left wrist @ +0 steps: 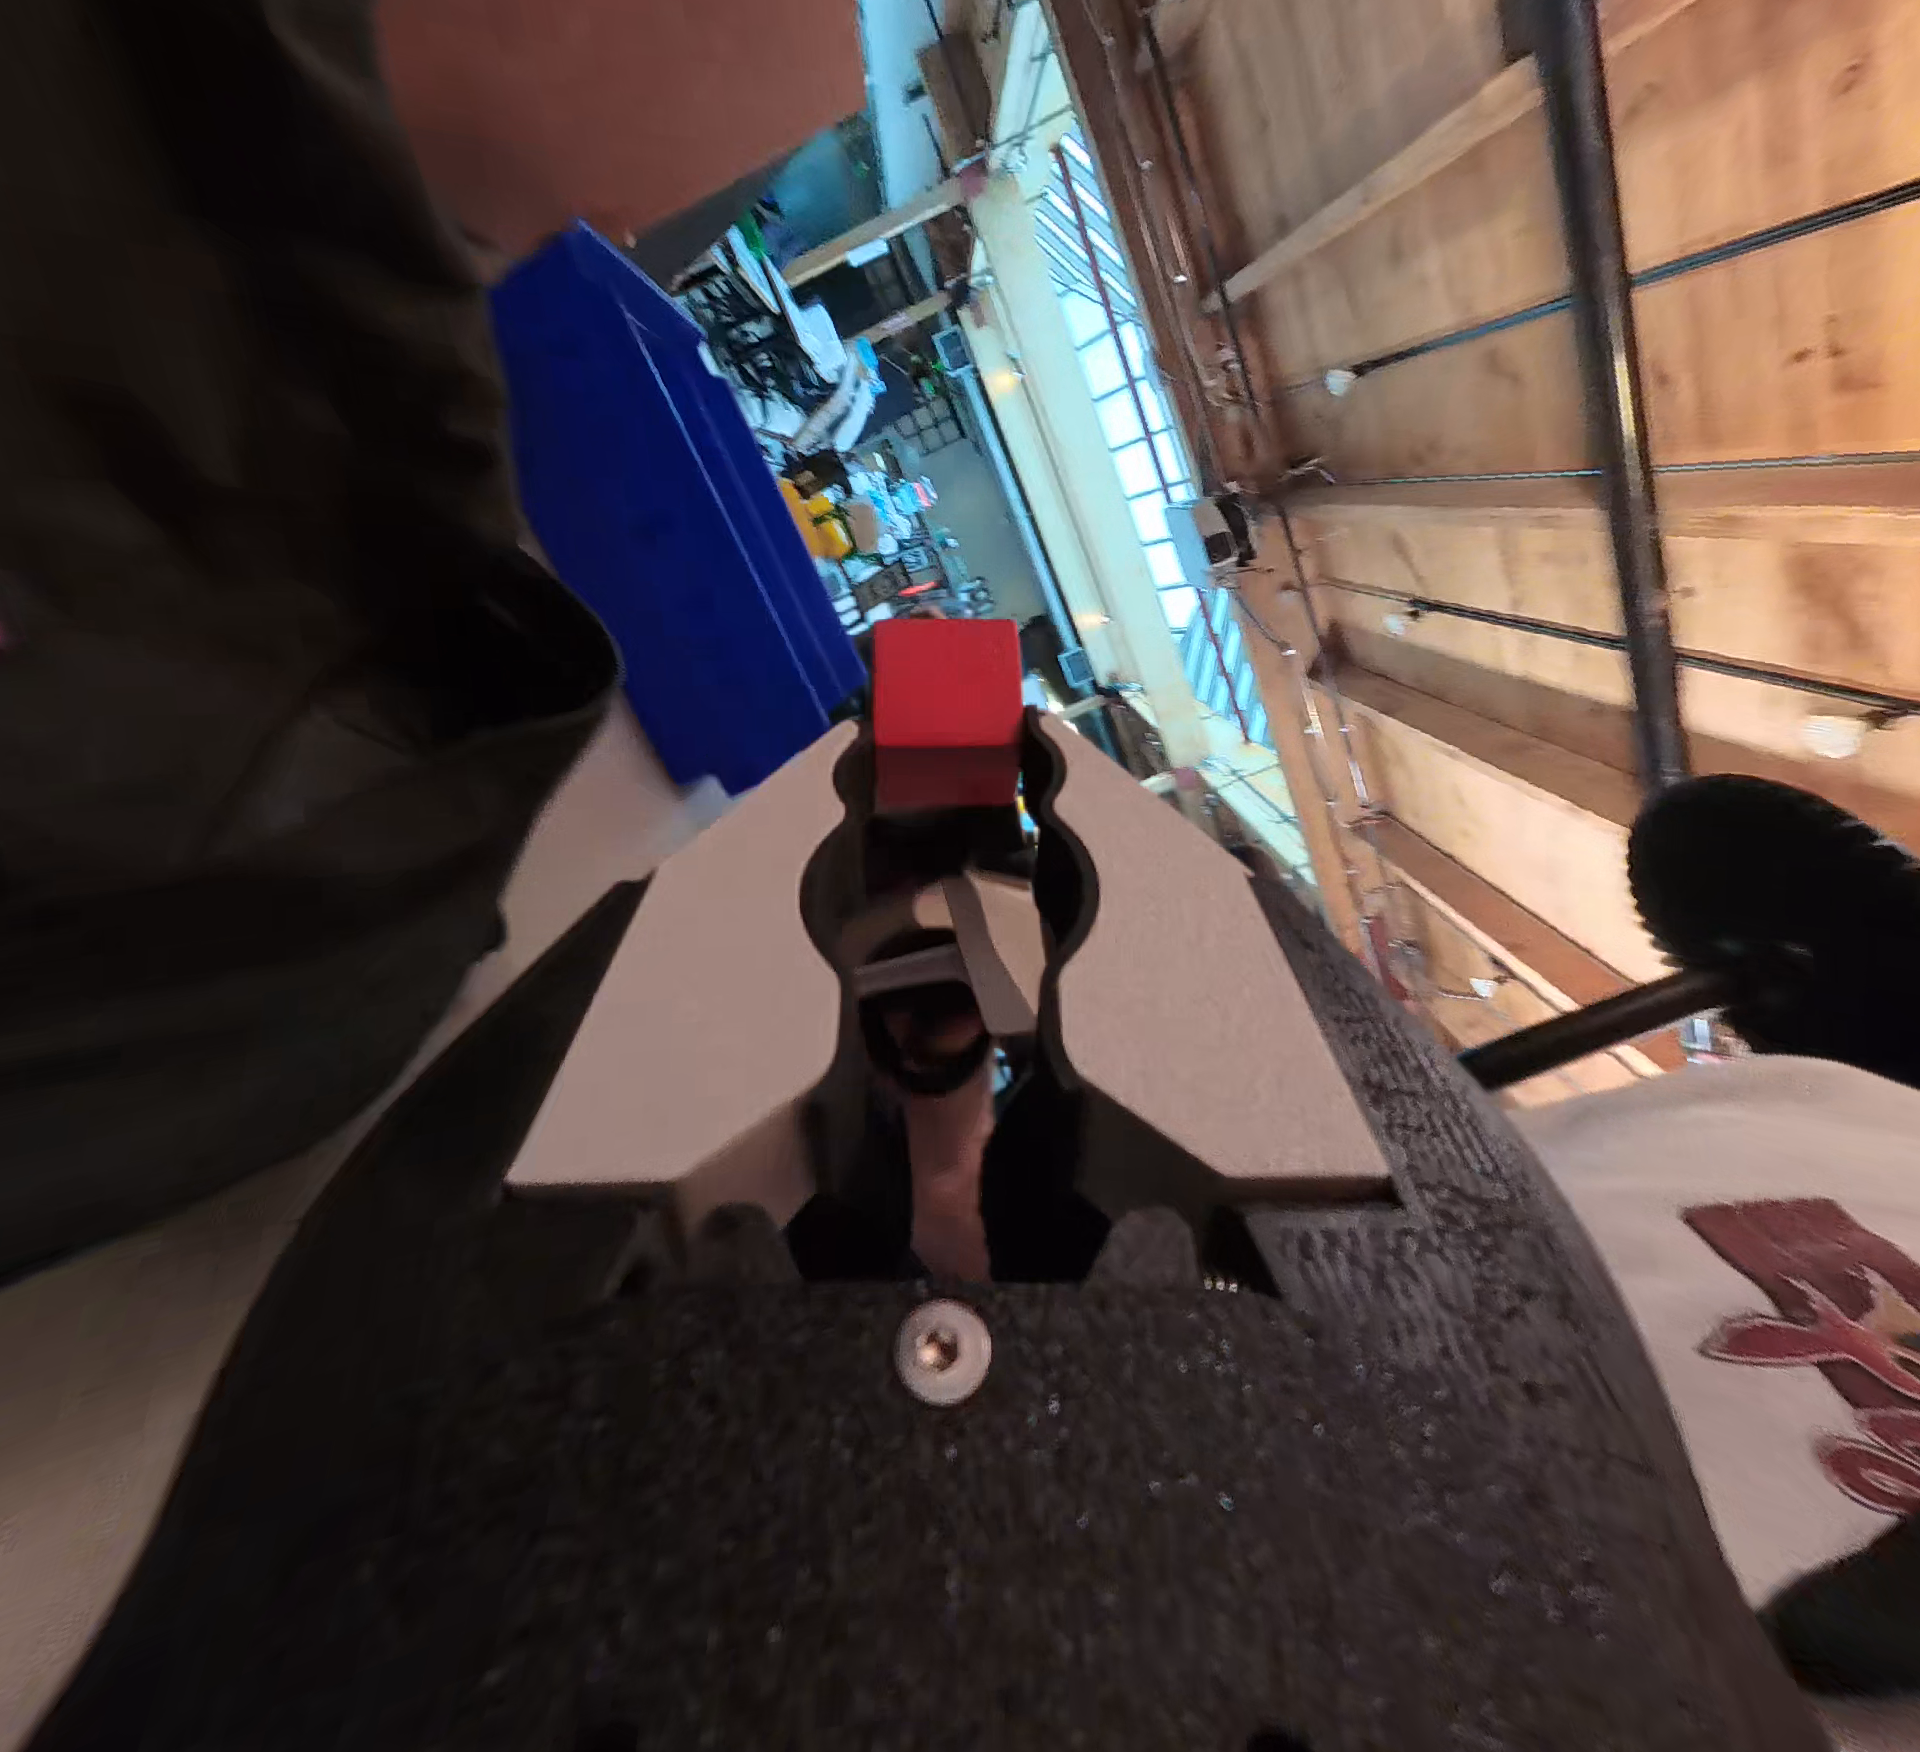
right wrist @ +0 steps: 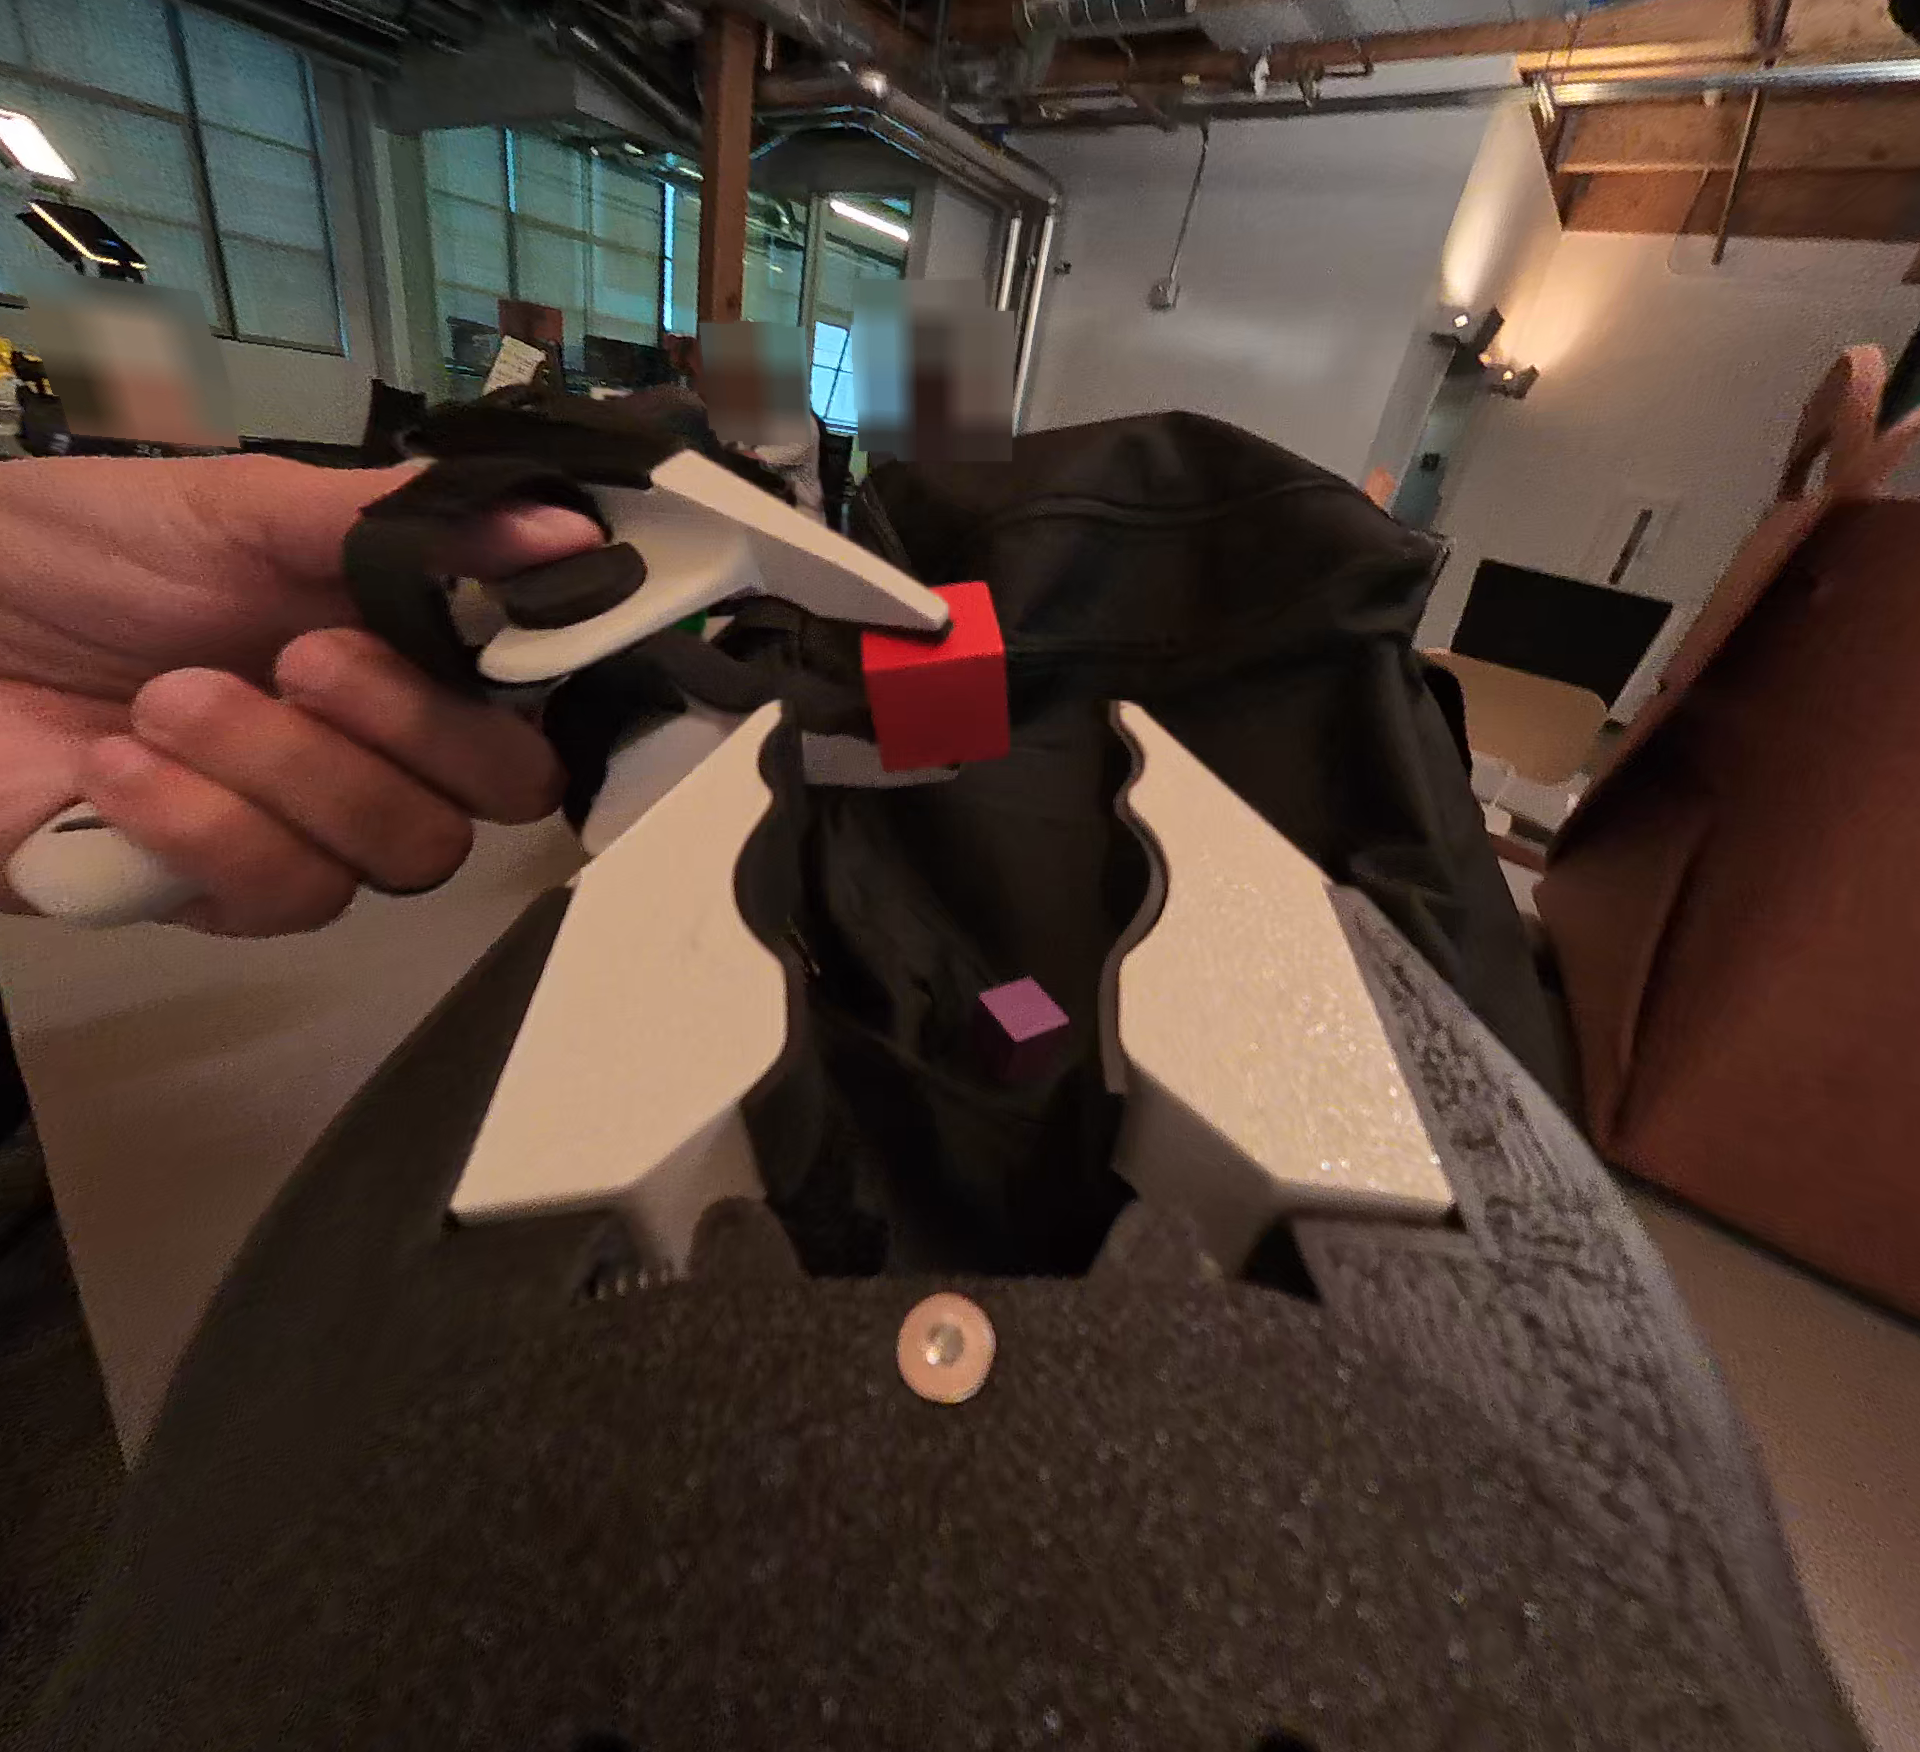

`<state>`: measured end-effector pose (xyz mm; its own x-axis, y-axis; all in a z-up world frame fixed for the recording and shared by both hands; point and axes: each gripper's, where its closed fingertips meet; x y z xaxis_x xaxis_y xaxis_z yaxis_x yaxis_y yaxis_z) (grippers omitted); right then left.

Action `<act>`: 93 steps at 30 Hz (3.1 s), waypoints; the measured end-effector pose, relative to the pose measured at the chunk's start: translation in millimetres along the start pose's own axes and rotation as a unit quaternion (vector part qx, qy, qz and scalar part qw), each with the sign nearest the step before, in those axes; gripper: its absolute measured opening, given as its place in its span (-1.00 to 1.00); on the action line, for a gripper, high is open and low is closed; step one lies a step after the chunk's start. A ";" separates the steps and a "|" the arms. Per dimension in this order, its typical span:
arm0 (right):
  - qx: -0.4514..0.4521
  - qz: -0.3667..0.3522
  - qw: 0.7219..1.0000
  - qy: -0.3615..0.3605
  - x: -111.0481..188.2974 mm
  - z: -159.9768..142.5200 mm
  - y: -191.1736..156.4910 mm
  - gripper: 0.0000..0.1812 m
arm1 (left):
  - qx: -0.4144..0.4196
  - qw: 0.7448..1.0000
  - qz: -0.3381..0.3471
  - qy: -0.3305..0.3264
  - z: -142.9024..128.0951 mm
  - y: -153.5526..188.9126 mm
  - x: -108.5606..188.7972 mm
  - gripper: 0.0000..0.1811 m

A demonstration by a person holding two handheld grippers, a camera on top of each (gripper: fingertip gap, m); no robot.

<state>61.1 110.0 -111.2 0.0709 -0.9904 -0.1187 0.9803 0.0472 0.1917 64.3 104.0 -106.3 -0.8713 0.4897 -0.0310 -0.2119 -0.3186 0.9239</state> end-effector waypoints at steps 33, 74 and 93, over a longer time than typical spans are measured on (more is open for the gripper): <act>-0.149 -0.066 0.768 -0.620 197.6 -231.7 340.4 -0.70 | -0.003 0.983 0.165 0.079 -8.6 -42.4 117.1 -0.56; 0.070 0.216 0.821 -0.523 -59.5 -158.0 30.9 -0.70 | -0.160 0.895 0.415 -0.006 -28.0 -80.8 196.9 -0.56; -0.176 -0.199 0.785 -0.559 238.8 -188.7 317.5 -0.70 | -0.224 0.889 0.383 -0.113 -25.4 -85.7 109.7 -0.56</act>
<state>424.1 -86.9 -262.5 -0.2674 -0.4215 0.8665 0.8882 -0.4565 0.0521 -24.4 164.5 -198.5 -0.7352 0.1241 0.6664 0.2062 -0.8955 0.3943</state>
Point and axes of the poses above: each gripper's, where its closed fingertips meet, x back along the fingers, z out of its top, y = z × x across the jaws, and after that the axes turned 6 degrees about z, right-handed
